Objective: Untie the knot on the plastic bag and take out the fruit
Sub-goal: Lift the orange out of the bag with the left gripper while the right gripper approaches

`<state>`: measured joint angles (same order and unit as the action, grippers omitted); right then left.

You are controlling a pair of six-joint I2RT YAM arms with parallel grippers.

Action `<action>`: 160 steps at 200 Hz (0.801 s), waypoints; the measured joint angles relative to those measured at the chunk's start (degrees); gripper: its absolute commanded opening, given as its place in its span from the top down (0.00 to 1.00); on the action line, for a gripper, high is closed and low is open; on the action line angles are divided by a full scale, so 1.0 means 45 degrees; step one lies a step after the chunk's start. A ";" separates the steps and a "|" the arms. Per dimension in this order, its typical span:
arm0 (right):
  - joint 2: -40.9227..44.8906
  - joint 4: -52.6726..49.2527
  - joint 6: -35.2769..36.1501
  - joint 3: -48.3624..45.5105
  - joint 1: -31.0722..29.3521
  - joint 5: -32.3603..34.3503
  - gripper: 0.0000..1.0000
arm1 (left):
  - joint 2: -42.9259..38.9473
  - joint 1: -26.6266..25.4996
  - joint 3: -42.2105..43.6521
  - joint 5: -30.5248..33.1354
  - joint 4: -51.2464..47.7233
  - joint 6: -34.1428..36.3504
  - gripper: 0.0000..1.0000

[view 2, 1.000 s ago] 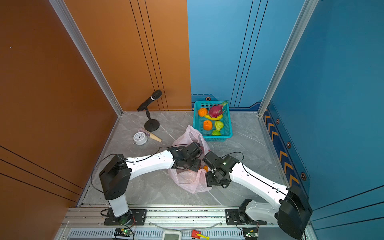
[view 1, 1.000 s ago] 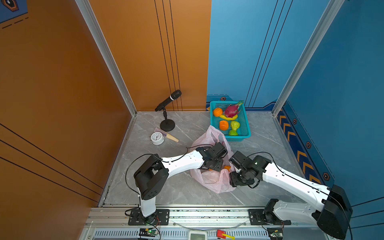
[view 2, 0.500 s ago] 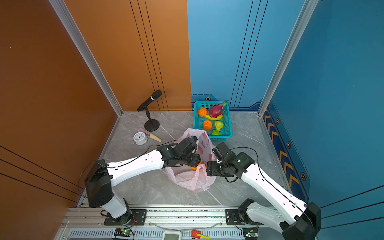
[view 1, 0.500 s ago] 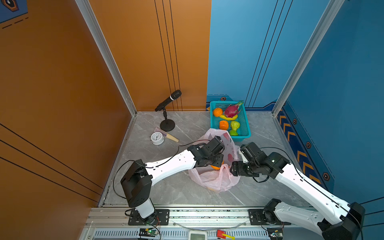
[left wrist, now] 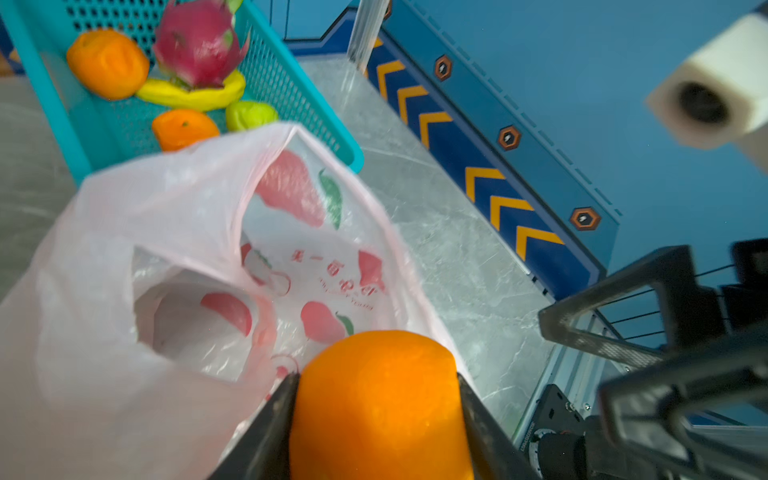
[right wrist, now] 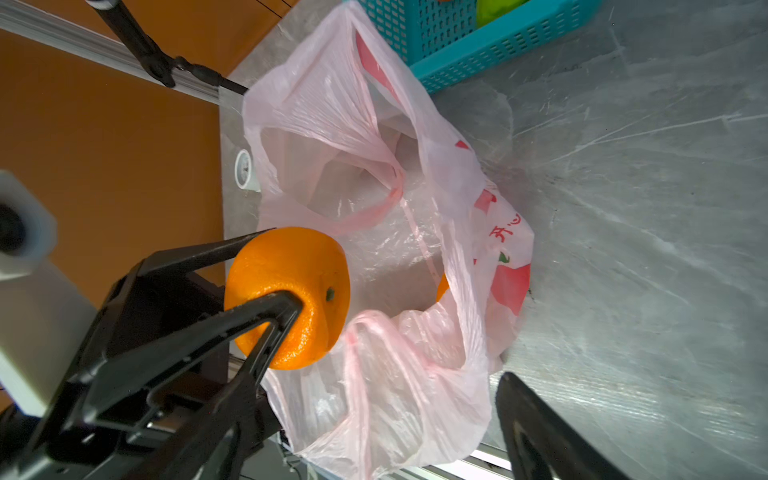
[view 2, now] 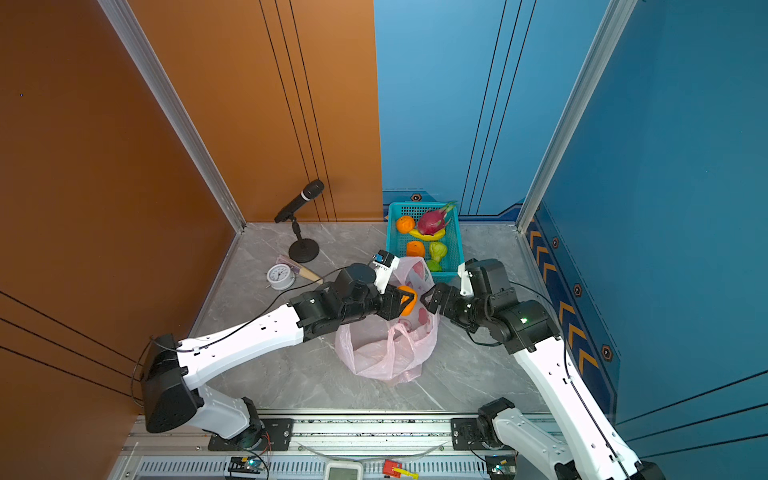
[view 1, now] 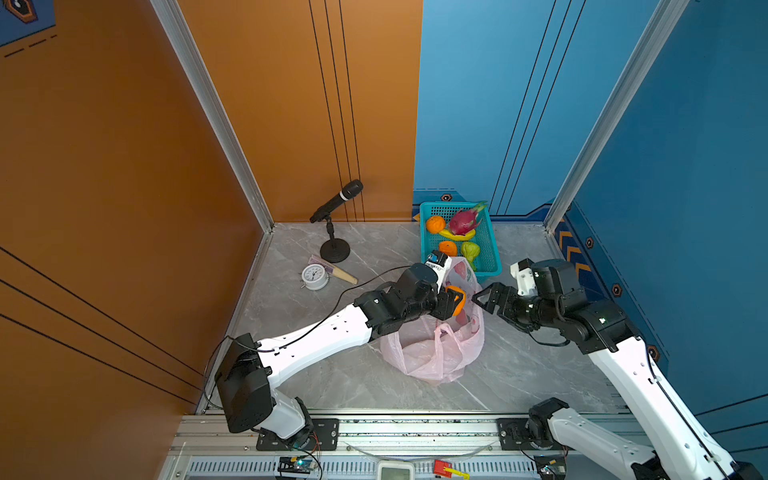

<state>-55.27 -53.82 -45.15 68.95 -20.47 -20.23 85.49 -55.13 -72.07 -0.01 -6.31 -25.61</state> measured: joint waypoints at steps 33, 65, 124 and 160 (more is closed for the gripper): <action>0.0015 0.0413 -0.0903 0.0767 0.0627 -0.0918 0.07 | -0.0277 0.0000 -0.0024 -0.0816 0.1477 0.1292 0.63; -0.0005 0.1146 -0.2021 0.1292 0.1025 -0.1904 0.06 | -0.0287 -0.0019 -0.0510 -0.1554 0.1637 0.2963 0.63; -0.0364 0.2288 -0.3181 0.1360 0.1078 -0.3201 0.09 | -0.0287 -0.0248 -0.1841 -0.2365 0.1438 0.5897 0.63; -0.0389 0.2769 -0.3473 0.1360 0.0913 -0.3483 0.18 | -0.0257 -0.0330 -0.2331 -0.2584 0.0952 0.6999 0.63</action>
<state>-57.01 -41.36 -60.77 75.07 -16.36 -35.90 84.33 -56.62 -82.56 -11.64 -2.02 5.89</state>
